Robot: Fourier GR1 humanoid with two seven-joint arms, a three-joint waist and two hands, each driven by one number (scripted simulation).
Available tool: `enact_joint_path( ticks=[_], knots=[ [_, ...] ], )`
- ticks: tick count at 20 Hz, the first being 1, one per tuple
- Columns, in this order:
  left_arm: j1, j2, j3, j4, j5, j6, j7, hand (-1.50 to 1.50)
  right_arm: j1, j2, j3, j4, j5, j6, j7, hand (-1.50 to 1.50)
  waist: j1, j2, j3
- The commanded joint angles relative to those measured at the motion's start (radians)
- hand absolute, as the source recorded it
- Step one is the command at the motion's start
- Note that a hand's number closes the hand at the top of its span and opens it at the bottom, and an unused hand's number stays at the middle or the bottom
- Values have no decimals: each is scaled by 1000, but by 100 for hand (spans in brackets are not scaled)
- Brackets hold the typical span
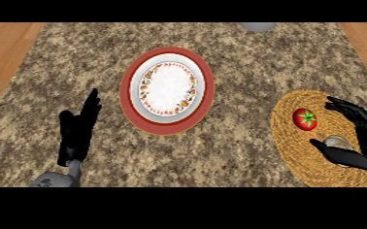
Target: Pick the tomato from the placemat and place it in the plate
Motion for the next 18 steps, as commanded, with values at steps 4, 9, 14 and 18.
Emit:
enact_joint_path(
  ticks=[4, 9, 14, 18],
  knots=[
    [-23, -13, -10, 15, -28, 6, 17, 0, -58, -150, 70, 98, 279, -86, -23, -150, 4, -1, -4],
    [12, -15, -7, -9, -24, -7, 17, 0, -134, -262, 104, 76, 375, -49, 156, -150, 5, -4, -5],
    [23, 18, 29, -20, -14, -34, 19, 0, -158, -319, 196, -6, 433, 106, 343, -150, 2, -5, -6],
    [57, 17, 25, -75, -26, -34, 37, 0, -245, -288, 241, 66, 470, 209, 418, -150, 12, -4, -4]
  ],
)
